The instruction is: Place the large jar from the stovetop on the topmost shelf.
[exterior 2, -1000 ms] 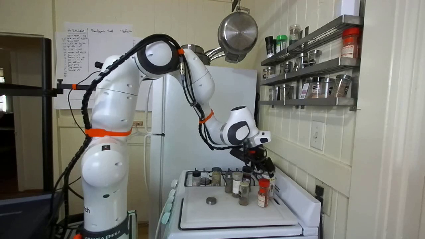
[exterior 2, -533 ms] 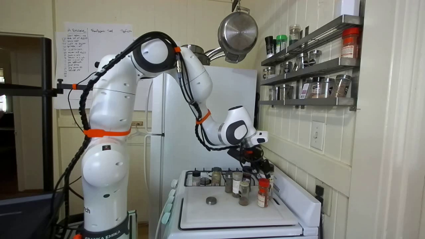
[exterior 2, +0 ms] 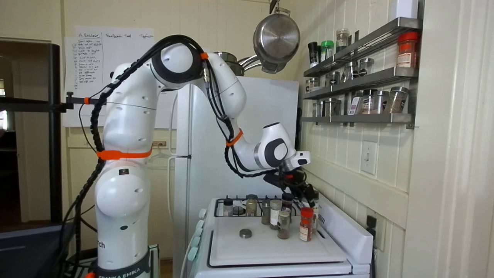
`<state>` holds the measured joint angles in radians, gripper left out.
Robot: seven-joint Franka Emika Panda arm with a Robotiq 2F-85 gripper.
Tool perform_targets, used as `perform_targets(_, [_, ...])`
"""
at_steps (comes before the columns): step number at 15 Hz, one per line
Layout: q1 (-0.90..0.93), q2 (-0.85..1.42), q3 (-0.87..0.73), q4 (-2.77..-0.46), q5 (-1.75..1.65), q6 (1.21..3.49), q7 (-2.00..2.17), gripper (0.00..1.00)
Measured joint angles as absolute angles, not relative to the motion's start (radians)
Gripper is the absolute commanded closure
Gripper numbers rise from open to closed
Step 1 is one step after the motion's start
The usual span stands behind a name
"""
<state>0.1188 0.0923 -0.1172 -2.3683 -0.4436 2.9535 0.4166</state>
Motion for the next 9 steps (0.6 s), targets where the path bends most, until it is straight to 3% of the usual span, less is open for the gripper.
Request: perform_targets(9, [0.167, -0.134, -0.064, -2.315, -0.542, 2.831, 0.451, 0.56])
